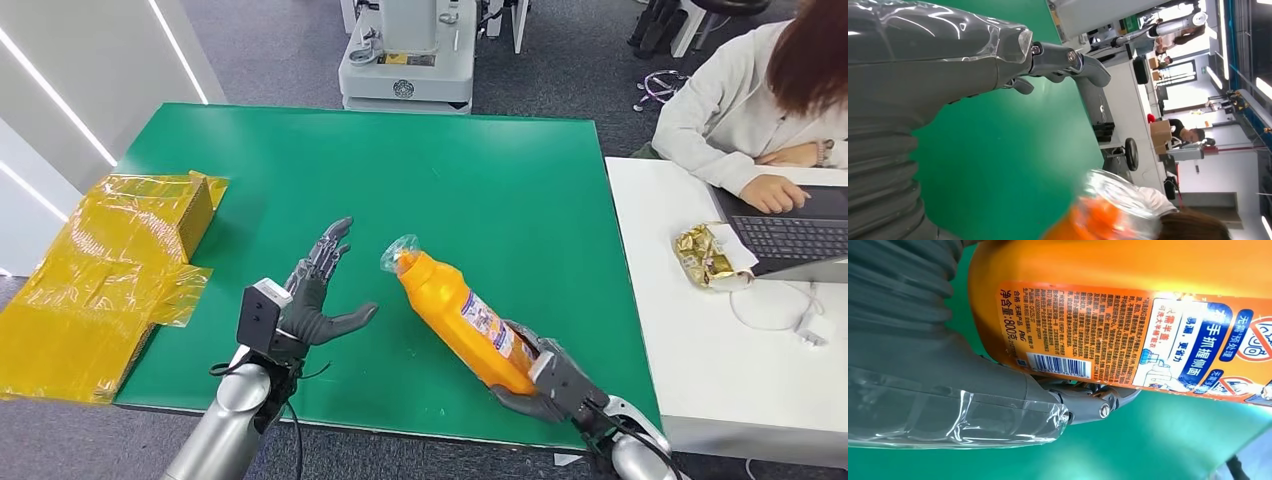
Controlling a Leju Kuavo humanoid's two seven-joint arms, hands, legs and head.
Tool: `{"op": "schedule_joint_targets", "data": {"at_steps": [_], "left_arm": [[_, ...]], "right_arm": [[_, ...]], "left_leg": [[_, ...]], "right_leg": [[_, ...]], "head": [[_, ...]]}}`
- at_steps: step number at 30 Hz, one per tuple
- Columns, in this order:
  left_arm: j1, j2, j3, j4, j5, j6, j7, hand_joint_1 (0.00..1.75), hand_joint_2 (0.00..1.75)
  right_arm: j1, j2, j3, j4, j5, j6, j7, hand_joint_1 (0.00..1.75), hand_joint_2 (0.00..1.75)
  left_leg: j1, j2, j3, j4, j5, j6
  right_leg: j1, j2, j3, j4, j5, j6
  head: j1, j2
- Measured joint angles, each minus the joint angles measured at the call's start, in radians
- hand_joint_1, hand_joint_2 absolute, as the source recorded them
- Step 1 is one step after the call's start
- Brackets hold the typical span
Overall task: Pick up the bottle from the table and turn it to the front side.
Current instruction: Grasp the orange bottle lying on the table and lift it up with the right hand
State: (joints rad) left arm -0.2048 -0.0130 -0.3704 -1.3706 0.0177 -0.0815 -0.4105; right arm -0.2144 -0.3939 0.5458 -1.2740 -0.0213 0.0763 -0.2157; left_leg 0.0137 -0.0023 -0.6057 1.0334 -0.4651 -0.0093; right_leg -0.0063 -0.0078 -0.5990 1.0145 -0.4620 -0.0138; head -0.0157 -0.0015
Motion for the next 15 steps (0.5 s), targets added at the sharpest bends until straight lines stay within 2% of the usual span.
{"op": "schedule_joint_targets", "data": {"at_steps": [3, 7, 15], "left_arm": [[0.005, 0.001, 0.000, -0.002, -0.038, 0.031, -0.005, 0.00, 1.75], [0.012, 0.003, 0.000, -0.014, -0.062, 0.043, -0.004, 0.00, 1.75], [0.020, -0.002, 0.000, -0.045, -0.082, 0.028, 0.020, 0.00, 1.75]], "right_arm": [[0.092, 0.018, -0.077, -0.072, -0.025, -0.015, -0.010, 1.75, 1.75], [0.185, 0.064, -0.148, -0.147, 0.015, -0.027, -0.013, 1.75, 1.75], [0.256, 0.138, -0.218, -0.240, 0.087, -0.030, -0.005, 1.75, 1.75]], "left_leg": [[0.000, -0.001, 0.000, 0.000, 0.000, 0.000], [0.000, 0.000, 0.000, 0.000, 0.000, 0.000], [0.000, 0.001, 0.000, 0.000, 0.000, 0.000]], "right_leg": [[0.000, -0.001, 0.000, 0.000, 0.000, 0.000], [0.000, 0.000, 0.000, 0.000, 0.000, 0.000], [0.000, 0.001, 0.000, 0.000, 0.000, 0.000]], "head": [[0.000, 0.000], [0.000, 0.000], [0.000, 0.000]]}}
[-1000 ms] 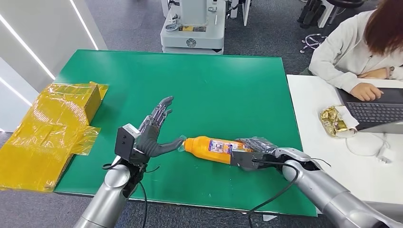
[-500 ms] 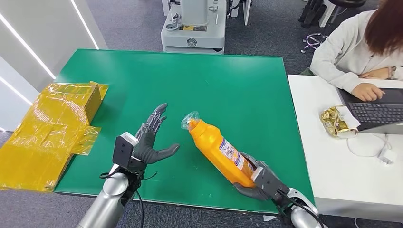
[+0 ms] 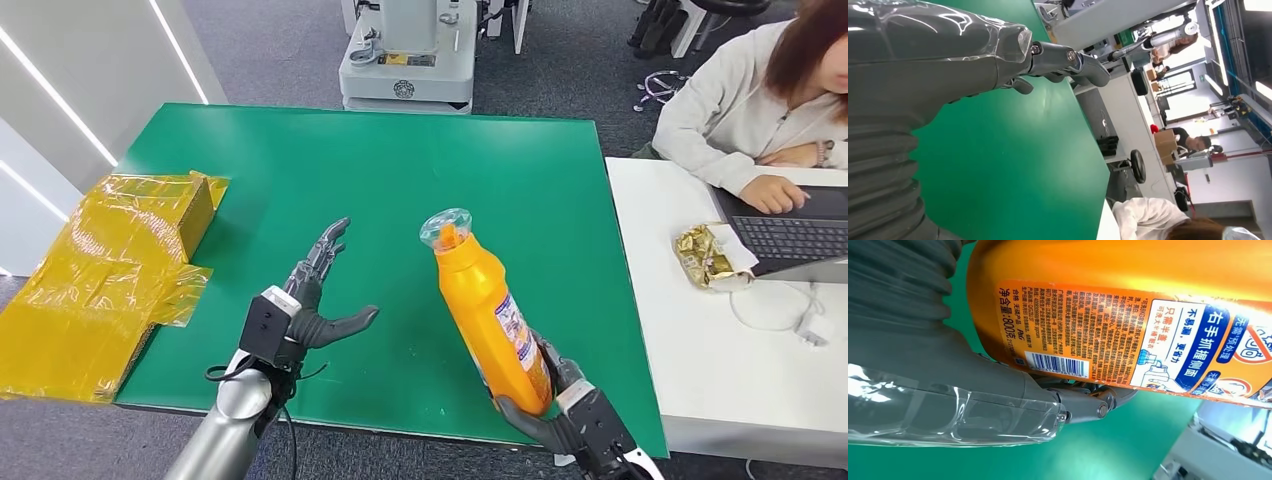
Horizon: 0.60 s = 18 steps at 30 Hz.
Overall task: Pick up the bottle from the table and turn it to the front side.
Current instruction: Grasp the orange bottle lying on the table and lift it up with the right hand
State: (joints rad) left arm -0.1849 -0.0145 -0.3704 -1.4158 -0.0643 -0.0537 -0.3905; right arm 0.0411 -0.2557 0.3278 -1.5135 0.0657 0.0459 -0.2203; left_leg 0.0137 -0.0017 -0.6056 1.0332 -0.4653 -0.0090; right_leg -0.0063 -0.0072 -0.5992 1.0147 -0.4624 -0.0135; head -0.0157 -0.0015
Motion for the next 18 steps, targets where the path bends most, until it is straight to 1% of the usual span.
{"op": "schedule_joint_targets", "data": {"at_steps": [5, 10, 14, 18], "left_arm": [[-0.030, -0.011, -0.001, -0.011, 0.061, -0.097, 0.044, 0.00, 1.75], [-0.091, -0.023, -0.006, -0.012, 0.164, -0.183, 0.102, 0.00, 1.75], [-0.136, -0.024, -0.015, -0.010, 0.285, -0.254, 0.177, 0.00, 1.75], [-0.169, -0.019, -0.018, 0.004, 0.422, -0.322, 0.220, 0.00, 1.75]], "right_arm": [[-0.013, 0.045, -0.026, -0.018, 0.034, 0.002, -0.017, 1.75, 1.75], [-0.072, 0.086, -0.034, -0.013, 0.052, 0.015, -0.028, 1.75, 1.75], [-0.143, 0.100, -0.033, 0.016, 0.059, 0.021, -0.042, 1.75, 1.75], [-0.214, 0.101, -0.031, 0.072, 0.037, 0.031, -0.065, 1.75, 1.75]], "left_leg": [[0.000, 0.001, 0.000, 0.000, 0.000, 0.000], [0.000, 0.001, 0.001, 0.001, 0.000, 0.000], [0.000, 0.001, 0.001, 0.001, 0.000, 0.000], [0.000, 0.002, 0.001, 0.001, 0.000, 0.000]], "right_leg": [[0.000, 0.001, 0.000, 0.000, 0.000, 0.000], [0.000, 0.001, 0.000, 0.000, 0.001, -0.001], [0.000, 0.001, 0.000, 0.001, 0.001, -0.001], [0.000, 0.001, 0.000, 0.001, 0.001, -0.001]], "head": [[0.000, 0.000], [0.000, 0.000], [0.000, 0.000], [0.000, 0.000]]}}
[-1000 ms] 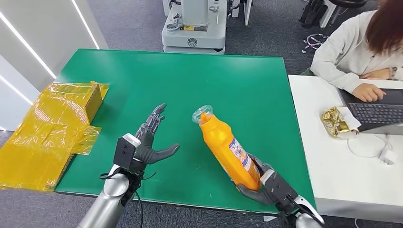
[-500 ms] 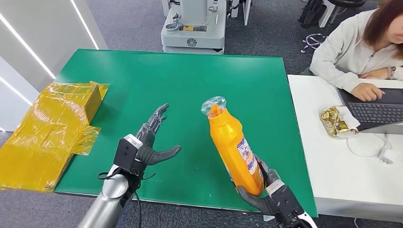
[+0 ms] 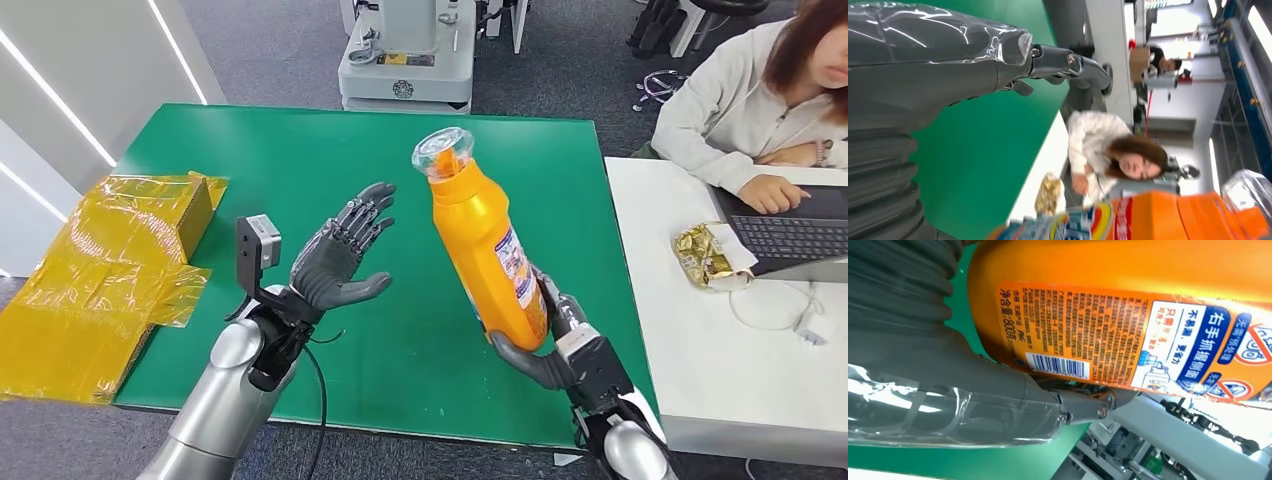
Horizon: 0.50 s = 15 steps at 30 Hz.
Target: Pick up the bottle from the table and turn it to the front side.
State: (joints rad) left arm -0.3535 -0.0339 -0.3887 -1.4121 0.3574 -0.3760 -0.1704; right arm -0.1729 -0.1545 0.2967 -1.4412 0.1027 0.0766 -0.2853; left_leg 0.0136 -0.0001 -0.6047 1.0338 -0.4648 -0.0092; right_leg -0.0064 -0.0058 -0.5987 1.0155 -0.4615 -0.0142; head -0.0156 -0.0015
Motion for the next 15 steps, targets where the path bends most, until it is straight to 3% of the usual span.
{"op": "schedule_joint_targets", "data": {"at_steps": [9, 15], "left_arm": [[-0.073, 0.067, -0.001, 0.085, 0.324, -0.167, 0.093, 0.00, 1.75], [-0.093, 0.111, -0.001, 0.113, 0.440, -0.182, 0.122, 0.00, 1.75]], "right_arm": [[-0.087, -0.013, 0.016, 0.107, -0.045, 0.005, -0.028, 1.72, 1.75], [-0.083, -0.061, 0.023, 0.135, -0.080, -0.006, -0.049, 1.72, 1.75]], "left_leg": [[0.000, 0.000, 0.000, 0.000, 0.000, 0.000], [0.000, 0.000, 0.000, 0.000, 0.000, 0.000]], "right_leg": [[0.000, 0.000, 0.000, 0.000, 0.000, 0.000], [0.000, 0.000, 0.000, 0.000, 0.000, 0.000]], "head": [[0.000, 0.000], [0.000, 0.000]]}}
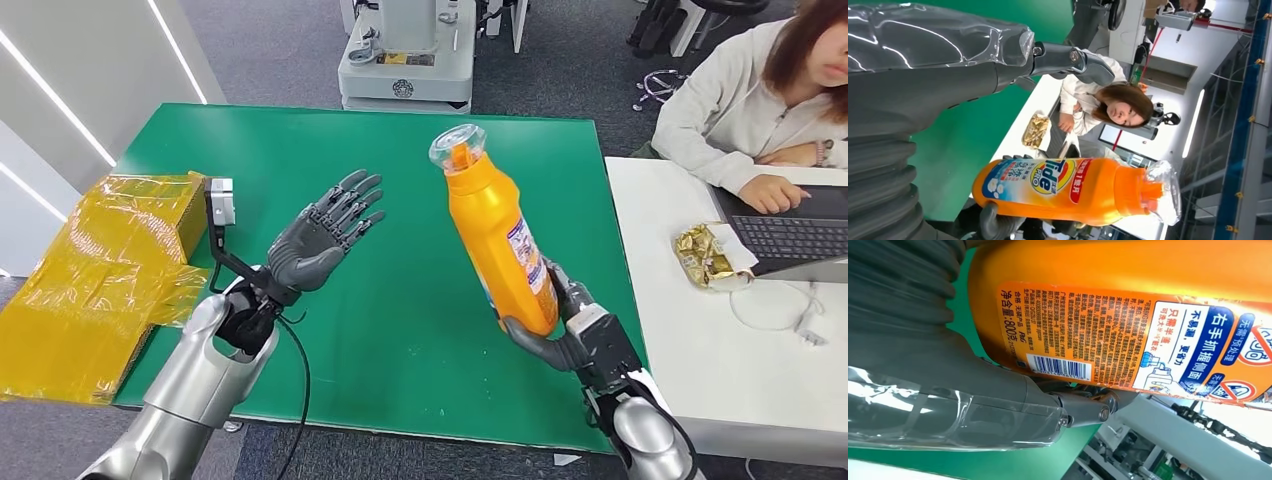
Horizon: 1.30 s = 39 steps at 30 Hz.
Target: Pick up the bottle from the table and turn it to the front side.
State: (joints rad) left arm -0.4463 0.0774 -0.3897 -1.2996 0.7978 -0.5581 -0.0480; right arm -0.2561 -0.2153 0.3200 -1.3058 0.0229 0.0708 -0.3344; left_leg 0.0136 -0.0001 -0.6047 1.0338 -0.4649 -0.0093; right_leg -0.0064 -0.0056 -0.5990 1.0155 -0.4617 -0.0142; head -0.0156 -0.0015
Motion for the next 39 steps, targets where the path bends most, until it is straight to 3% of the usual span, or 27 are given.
{"op": "schedule_joint_targets", "data": {"at_steps": [6, 14, 23, 28, 39], "left_arm": [[-0.016, 0.015, -0.007, 0.019, -0.014, 0.021, -0.020, 0.00, 1.75], [-0.064, -0.008, -0.046, 0.031, -0.174, 0.147, -0.123, 0.00, 1.75], [-0.090, -0.037, -0.070, 0.026, -0.171, 0.159, -0.100, 0.00, 1.75], [-0.107, -0.048, -0.092, 0.023, -0.081, 0.125, -0.050, 0.00, 1.75], [-0.118, -0.048, -0.118, -0.001, -0.008, 0.120, -0.011, 0.00, 1.75]], "right_arm": [[0.003, -0.021, 0.009, 0.008, -0.006, -0.008, -0.002, 1.73, 1.75], [-0.055, -0.020, 0.086, 0.019, 0.014, -0.027, 0.001, 1.73, 1.75], [-0.186, 0.007, 0.203, 0.094, -0.008, -0.028, 0.020, 1.73, 1.75], [-0.233, 0.032, 0.262, 0.122, -0.026, -0.027, 0.026, 1.69, 1.75], [-0.282, 0.057, 0.329, 0.197, -0.051, -0.026, 0.030, 1.72, 1.75]], "left_leg": [[0.000, 0.000, 0.000, 0.000, 0.000, 0.000], [0.000, 0.000, 0.000, 0.000, 0.000, 0.000], [0.000, 0.000, 0.000, 0.000, 0.001, 0.000], [0.000, 0.001, 0.000, 0.000, 0.001, 0.000], [0.000, 0.000, 0.000, 0.000, 0.001, 0.000]], "right_leg": [[0.000, 0.000, 0.000, 0.000, 0.000, 0.000], [0.000, 0.000, 0.000, 0.001, 0.000, 0.000], [0.000, 0.001, 0.000, 0.001, 0.000, 0.000], [0.000, 0.001, 0.000, 0.001, 0.000, 0.000], [0.000, 0.001, 0.000, 0.001, 0.000, 0.000]], "head": [[0.000, 0.000], [0.000, 0.000], [0.000, 0.000], [0.000, 0.000], [0.000, 0.000]]}}
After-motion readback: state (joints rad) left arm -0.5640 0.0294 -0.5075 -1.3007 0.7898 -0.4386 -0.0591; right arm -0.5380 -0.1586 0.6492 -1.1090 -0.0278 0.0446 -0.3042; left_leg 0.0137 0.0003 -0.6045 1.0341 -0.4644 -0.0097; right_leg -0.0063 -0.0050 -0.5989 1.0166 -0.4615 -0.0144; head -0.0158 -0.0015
